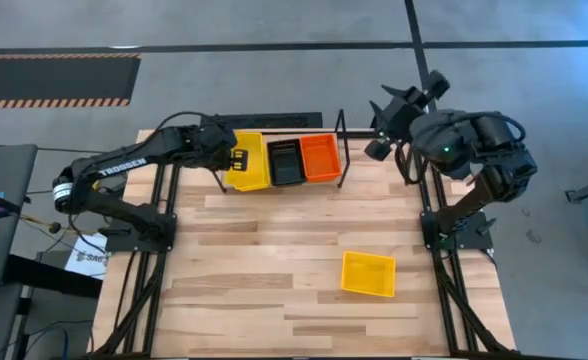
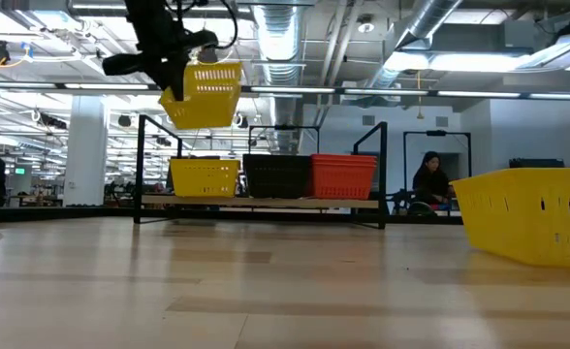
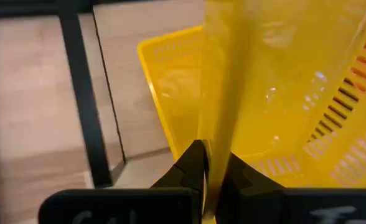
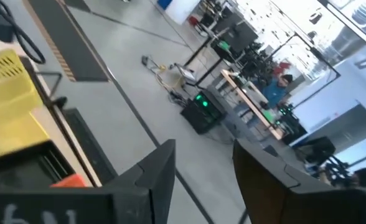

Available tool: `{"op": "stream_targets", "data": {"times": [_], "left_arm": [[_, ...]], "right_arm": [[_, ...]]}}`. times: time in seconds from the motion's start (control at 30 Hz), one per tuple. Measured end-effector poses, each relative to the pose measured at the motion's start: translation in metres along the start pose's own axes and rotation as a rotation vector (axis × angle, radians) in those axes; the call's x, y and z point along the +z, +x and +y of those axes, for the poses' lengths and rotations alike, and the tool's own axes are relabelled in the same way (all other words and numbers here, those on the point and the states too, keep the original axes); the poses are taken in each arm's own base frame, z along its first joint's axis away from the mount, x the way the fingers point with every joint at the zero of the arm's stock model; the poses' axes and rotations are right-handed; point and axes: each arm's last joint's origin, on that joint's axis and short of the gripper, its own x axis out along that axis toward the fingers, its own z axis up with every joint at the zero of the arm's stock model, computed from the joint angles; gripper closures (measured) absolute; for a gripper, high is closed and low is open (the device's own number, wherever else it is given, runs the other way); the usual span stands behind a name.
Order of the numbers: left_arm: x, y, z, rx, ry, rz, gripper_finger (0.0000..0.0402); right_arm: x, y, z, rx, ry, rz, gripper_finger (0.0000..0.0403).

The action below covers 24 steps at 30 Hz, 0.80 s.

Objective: Stack baskets on shelf by color
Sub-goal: Stack the top yellow bin on top of the yellow bin on the shelf

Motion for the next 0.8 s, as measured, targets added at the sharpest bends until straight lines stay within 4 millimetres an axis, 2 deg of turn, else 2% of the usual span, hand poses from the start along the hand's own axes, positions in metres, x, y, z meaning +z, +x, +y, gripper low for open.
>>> {"op": "stream_targets", "data": {"times": [0.13, 0.37, 0.57, 0.8], "left_arm": [[-0.002, 0.012, -0.006, 0.021, -0.034, 0.042, 0.0401], [-0.001, 0.046, -0.014, 0.076, -0.079, 0.174, 0.0401], [0.005, 0.072, -0.014, 0.126, -0.069, 0.246, 0.0402], [0.018, 0.072, -0.012, 0.078, -0.070, 0.185, 0.0401]], "right_arm": [[-0.005, 0.008, -0.001, -0.024, -0.029, 0.042, 0.0227], [-0.010, 0.022, -0.005, -0.073, -0.039, 0.104, 0.0223], [-0.014, 0.028, -0.010, -0.094, -0.068, 0.137, 0.0227], [-0.018, 0.032, -0.013, -0.108, -0.092, 0.166, 0.0228]]}}
